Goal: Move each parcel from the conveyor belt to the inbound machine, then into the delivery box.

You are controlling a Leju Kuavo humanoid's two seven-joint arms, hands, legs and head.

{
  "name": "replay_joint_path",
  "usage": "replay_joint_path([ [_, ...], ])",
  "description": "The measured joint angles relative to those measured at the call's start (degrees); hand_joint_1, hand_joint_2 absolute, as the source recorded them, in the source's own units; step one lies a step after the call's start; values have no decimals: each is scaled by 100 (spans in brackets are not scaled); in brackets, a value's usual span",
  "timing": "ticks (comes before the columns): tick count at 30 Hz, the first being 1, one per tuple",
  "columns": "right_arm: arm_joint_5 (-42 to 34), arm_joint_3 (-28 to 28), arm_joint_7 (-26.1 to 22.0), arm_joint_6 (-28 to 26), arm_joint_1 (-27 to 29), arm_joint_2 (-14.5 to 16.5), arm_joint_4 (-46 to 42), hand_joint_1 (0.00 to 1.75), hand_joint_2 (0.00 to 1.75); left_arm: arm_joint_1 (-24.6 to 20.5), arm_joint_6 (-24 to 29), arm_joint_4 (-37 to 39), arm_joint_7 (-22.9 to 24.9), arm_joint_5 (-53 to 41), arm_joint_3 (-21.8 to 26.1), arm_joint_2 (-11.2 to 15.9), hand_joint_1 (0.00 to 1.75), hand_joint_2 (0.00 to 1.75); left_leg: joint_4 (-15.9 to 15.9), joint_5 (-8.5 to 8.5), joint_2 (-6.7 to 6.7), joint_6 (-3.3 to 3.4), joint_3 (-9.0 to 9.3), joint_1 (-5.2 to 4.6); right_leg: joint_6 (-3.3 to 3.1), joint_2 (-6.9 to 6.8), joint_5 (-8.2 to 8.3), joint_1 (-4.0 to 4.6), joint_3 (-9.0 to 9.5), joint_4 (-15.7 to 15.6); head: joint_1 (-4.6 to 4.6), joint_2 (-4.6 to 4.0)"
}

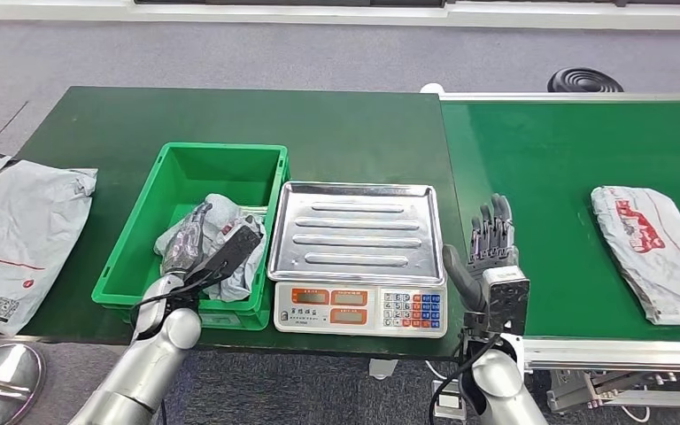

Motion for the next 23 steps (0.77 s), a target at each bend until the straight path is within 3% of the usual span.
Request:
replay_joint_path([
  [6, 138, -98, 14, 74, 121, 5, -79, 0, 175, -174, 198, 311, -288, -100, 0, -4, 0, 0, 0, 3, 0, -1, 11, 1, -1, -3, 1, 1, 9, 1, 0, 0],
  [12, 202, -213, 13, 90, 265, 31, -199, 0, 175, -106, 1084, 269, -841, -66, 0, -52, 0, 0, 0, 8, 0, -2, 7, 2, -3, -2, 4, 2, 6, 1, 1, 0],
  [18, 212, -269, 13, 137, 331, 56, -252, 0, 175, 106, 2186, -294, -1864, 395, 7, -148, 0, 0, 0, 1, 1, -3, 2, 1, -2, 5, 2, 1, 2, 0, 0, 0],
  [23, 197, -269, 7, 138, 346, 58, -268, 0, 175, 274, 2615, -784, -2461, 794, 27, -215, 0, 0, 0, -5, 3, -6, 1, 2, -4, 6, -3, 2, -1, 0, 0, 0],
])
